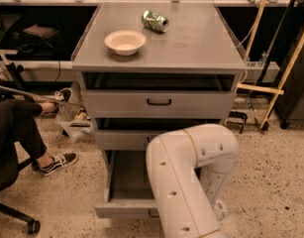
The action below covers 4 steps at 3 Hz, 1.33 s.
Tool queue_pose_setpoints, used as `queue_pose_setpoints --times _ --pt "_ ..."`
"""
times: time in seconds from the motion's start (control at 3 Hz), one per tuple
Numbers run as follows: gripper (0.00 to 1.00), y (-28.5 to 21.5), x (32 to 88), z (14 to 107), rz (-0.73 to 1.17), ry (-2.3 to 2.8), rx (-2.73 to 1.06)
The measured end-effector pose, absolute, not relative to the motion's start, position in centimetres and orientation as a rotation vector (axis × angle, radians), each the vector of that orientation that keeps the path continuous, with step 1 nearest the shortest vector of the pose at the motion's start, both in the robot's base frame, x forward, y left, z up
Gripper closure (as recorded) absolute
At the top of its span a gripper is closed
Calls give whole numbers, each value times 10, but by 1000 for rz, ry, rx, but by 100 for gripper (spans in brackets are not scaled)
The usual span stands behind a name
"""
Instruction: Open bottom drawer
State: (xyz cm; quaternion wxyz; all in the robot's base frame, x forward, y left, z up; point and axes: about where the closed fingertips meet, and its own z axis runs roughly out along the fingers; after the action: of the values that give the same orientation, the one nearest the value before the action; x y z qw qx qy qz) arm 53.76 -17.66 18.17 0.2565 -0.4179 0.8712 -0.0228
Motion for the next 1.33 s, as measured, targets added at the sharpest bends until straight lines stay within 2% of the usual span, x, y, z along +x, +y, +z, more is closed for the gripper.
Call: queue_pose_setpoints --times 0.33,0.67,1.0,1.33 --pt "0 -100 576 262 -160 2148 -1247" --pt "0 13 587 344 -195 1889 -1354" --pt "0 53 588 390 -223 1784 -1356" --pt "0 52 588 390 -223 1786 -1353"
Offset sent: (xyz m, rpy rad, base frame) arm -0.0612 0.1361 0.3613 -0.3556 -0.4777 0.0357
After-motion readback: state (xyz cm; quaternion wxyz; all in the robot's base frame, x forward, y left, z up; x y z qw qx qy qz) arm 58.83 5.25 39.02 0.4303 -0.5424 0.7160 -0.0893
